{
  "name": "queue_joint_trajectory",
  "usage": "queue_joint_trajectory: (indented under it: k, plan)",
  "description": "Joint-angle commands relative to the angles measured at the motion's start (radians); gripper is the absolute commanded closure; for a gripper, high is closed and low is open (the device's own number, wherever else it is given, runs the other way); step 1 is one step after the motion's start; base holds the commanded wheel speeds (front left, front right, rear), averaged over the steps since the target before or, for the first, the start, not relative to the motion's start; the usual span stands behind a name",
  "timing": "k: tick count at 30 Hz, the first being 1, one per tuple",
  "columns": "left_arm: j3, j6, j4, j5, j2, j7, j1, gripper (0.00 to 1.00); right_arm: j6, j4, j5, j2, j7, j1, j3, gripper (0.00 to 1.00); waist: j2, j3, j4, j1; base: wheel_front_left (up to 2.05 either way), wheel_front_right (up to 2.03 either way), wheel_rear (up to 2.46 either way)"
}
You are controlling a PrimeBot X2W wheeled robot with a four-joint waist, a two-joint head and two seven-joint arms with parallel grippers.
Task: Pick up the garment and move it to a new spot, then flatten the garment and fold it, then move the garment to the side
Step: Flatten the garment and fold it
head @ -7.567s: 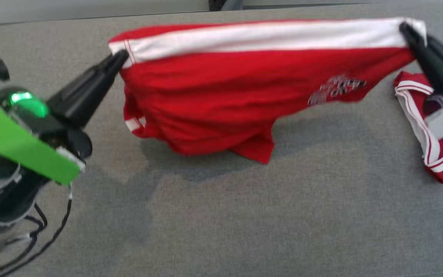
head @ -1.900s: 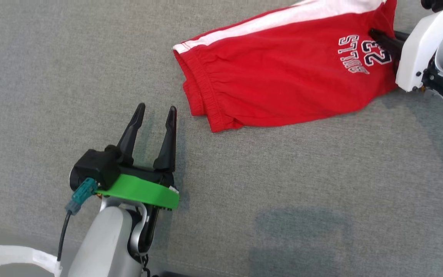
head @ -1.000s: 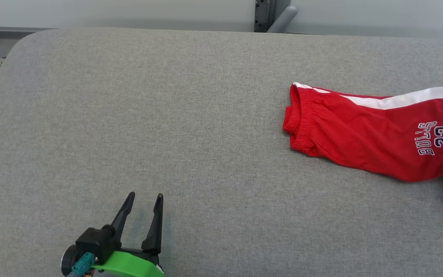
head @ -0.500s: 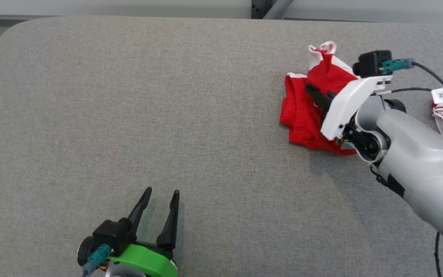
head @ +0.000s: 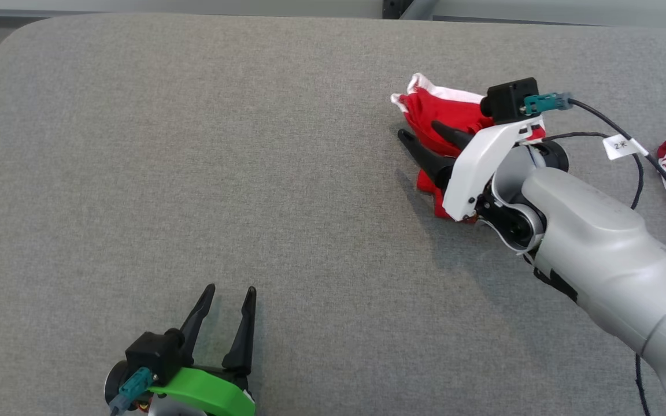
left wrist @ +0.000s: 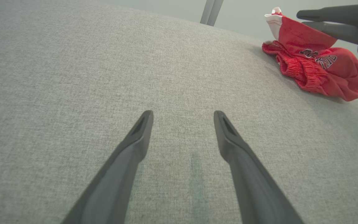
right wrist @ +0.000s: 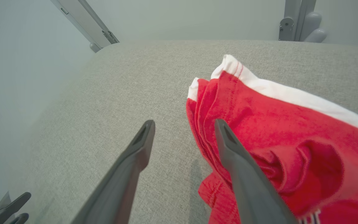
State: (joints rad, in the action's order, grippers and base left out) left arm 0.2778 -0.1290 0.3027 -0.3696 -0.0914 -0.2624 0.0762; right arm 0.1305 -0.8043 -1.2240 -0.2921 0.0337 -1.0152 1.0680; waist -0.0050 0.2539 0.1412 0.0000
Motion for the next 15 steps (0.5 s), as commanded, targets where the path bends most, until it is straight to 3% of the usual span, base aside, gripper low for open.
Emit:
queue_joint_trajectory:
  k: [1, 7, 9, 11, 13, 15]
  plan:
    - [-0.009, -0.003, 0.003, -0.009, -0.009, -0.003, -0.017, 0.0, 0.0, 0.066, 0.019, -0.046, 0.038, 0.024, -0.004, 0.0, 0.005, -0.022, -0.02, 0.0, 0.0, 0.0, 0.0]
    - [-0.044, -0.003, -0.013, -0.024, -0.01, -0.003, -0.059, 0.0, 0.0, 0.232, 0.116, -0.255, 0.194, 0.115, -0.098, 0.0, 0.005, -0.076, -0.044, 0.0, 0.0, 0.0, 0.0]
    - [-0.05, -0.003, -0.019, -0.028, -0.008, -0.003, -0.068, 0.0, 0.0, 0.239, 0.149, -0.288, 0.211, 0.137, -0.129, 0.0, 0.005, -0.084, -0.047, 0.0, 0.0, 0.0, 0.0]
    - [-0.063, -0.003, -0.028, -0.026, -0.003, -0.003, -0.085, 0.0, 0.0, 0.256, 0.181, -0.325, 0.227, 0.207, -0.223, 0.0, 0.005, -0.096, -0.054, 0.0, 0.0, 0.0, 0.0]
    - [-0.07, -0.003, -0.033, -0.021, 0.001, -0.003, -0.098, 0.0, 0.0, 0.273, 0.267, -0.368, 0.231, 0.272, -0.38, 0.0, 0.005, -0.103, -0.059, 0.0, 0.0, 0.0, 0.0]
    - [-0.073, -0.003, -0.038, -0.014, 0.007, -0.003, -0.107, 0.0, 0.0, 0.308, 0.367, -0.355, 0.231, 0.386, -0.545, 0.0, 0.005, -0.108, -0.064, 0.0, 0.0, 0.0, 0.0]
